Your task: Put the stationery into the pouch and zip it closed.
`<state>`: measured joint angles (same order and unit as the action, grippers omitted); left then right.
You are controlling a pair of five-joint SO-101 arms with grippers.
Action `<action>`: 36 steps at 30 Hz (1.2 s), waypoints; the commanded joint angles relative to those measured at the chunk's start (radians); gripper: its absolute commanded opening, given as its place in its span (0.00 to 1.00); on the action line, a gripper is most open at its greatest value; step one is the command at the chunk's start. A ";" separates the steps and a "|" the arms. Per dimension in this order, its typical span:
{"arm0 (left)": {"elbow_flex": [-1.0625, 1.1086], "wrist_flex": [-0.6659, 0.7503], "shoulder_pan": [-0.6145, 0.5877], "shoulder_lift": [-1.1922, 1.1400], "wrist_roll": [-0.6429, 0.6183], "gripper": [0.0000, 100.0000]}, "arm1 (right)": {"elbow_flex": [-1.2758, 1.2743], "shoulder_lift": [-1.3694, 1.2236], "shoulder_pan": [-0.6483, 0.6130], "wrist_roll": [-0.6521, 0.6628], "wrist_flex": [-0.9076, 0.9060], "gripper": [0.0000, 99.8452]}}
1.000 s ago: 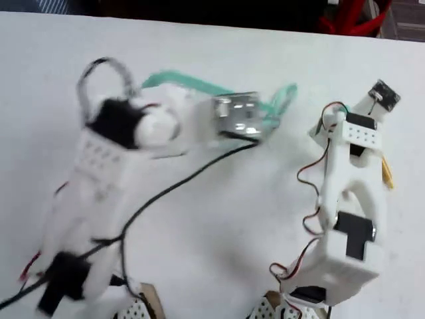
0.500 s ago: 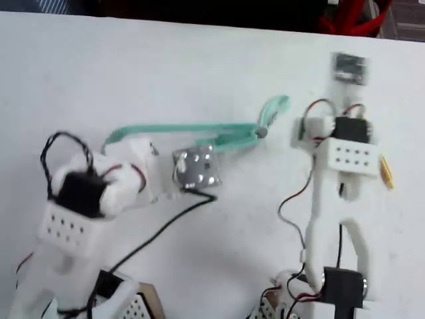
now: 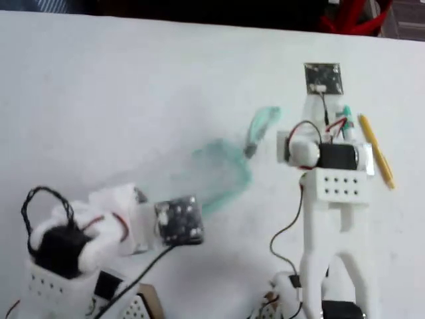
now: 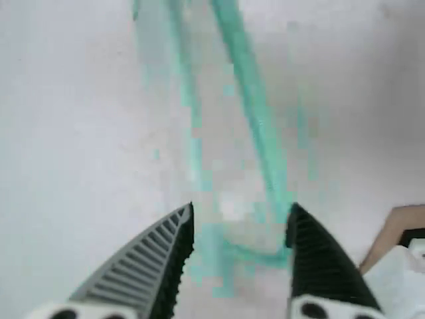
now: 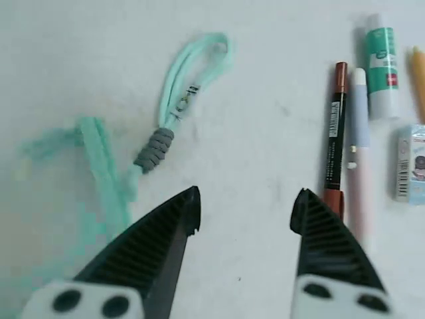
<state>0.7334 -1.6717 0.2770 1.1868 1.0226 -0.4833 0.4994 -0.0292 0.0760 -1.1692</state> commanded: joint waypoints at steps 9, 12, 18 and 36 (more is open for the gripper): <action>-0.222 0.227 -0.082 0.030 -0.190 0.32 | 0.049 -0.171 0.027 -0.098 -0.016 0.22; -0.025 0.460 -0.148 -0.019 -0.218 0.32 | 0.049 -0.211 -0.002 -0.160 -0.061 0.22; 0.141 0.661 -0.226 -0.199 -0.221 0.32 | 0.124 -0.295 -0.160 -0.258 -0.056 0.22; 0.227 0.750 -0.220 -0.236 -0.216 0.32 | 0.519 -0.914 -0.205 -0.427 -0.062 0.20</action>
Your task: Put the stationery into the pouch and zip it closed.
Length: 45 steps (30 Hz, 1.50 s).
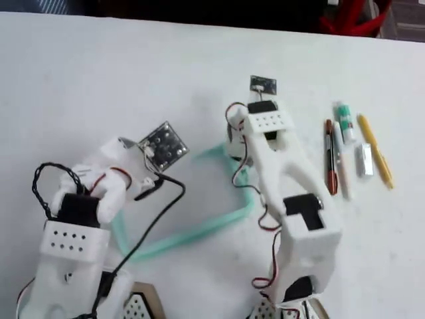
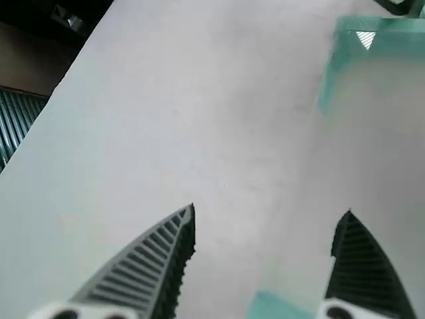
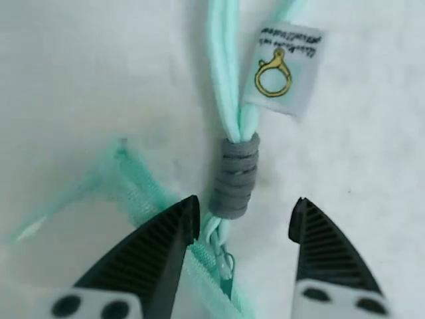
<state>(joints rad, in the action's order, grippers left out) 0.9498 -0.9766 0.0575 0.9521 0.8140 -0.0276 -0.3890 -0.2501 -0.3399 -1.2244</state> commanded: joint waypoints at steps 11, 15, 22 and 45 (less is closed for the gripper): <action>0.031 0.098 0.001 -0.001 -0.012 0.32 | 0.219 -0.176 0.071 0.020 -0.008 0.02; 0.002 0.092 -0.001 -0.001 -0.017 0.32 | 0.330 -0.084 0.090 0.137 -0.119 0.02; -0.233 -0.012 0.025 -0.001 -0.132 0.32 | 0.666 0.260 0.033 0.362 -0.355 0.02; -0.618 -0.436 0.018 0.366 -0.058 0.32 | 0.741 0.746 -0.472 0.522 -0.496 0.03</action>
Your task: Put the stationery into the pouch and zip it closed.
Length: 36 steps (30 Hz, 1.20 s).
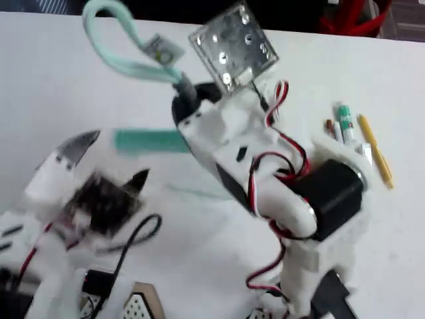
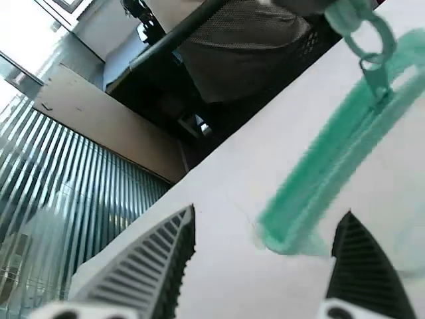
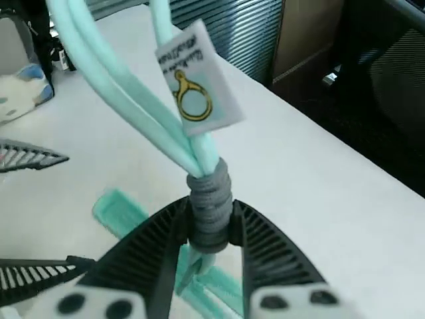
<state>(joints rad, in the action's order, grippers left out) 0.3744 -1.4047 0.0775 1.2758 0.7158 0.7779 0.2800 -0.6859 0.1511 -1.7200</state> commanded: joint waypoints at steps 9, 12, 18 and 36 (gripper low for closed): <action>-0.071 -0.181 0.213 -0.022 0.055 0.32 | -0.172 0.174 -0.041 0.034 0.001 0.03; -0.152 -0.201 0.242 -0.028 0.034 0.32 | -0.172 0.151 -0.033 0.034 0.001 0.03; -0.207 -0.215 0.248 -0.050 0.028 0.32 | -0.163 0.097 -0.036 0.029 0.013 0.03; -0.130 -0.048 0.406 -0.298 -0.130 0.33 | -0.130 0.185 -0.041 -0.005 0.004 0.03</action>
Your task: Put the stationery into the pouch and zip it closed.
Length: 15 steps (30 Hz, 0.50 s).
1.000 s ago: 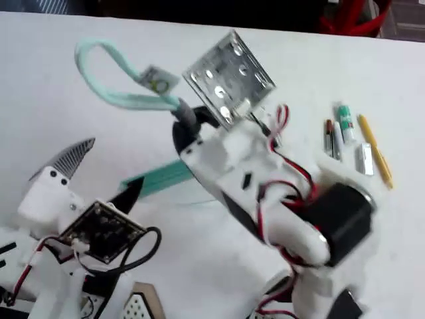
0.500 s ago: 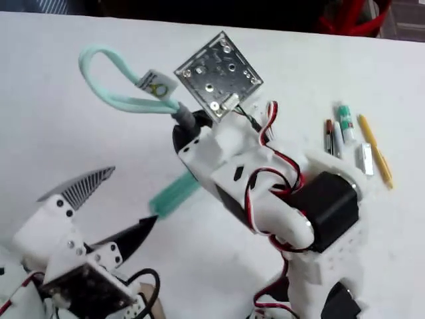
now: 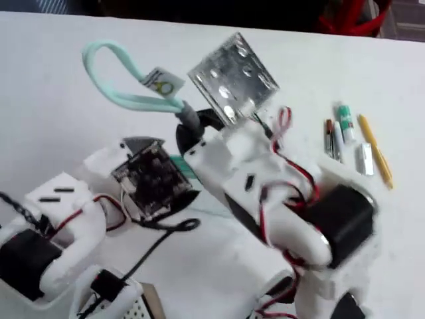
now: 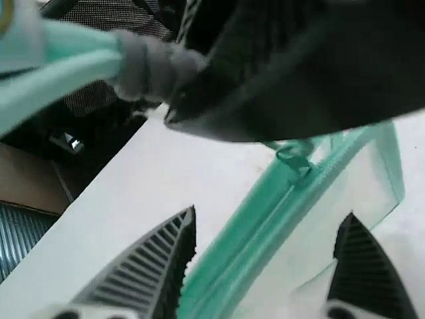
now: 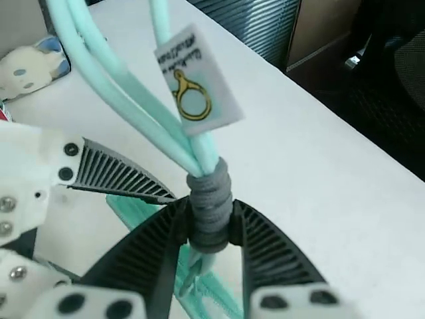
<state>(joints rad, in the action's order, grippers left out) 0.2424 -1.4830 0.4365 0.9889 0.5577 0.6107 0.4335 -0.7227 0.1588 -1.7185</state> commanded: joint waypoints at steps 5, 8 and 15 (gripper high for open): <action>0.011 0.031 0.096 -0.019 0.132 0.32 | 0.037 0.042 -0.016 -0.044 0.001 0.03; 0.061 0.012 0.101 -0.012 0.213 0.32 | 0.041 0.044 -0.016 -0.060 0.001 0.03; 0.141 -0.003 0.097 0.024 0.242 0.32 | 0.043 0.044 -0.016 -0.084 0.005 0.03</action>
<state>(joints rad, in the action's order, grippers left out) 0.3775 -1.4968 0.5255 0.9904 0.7910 0.6168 0.4580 -0.7304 0.1036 -1.7185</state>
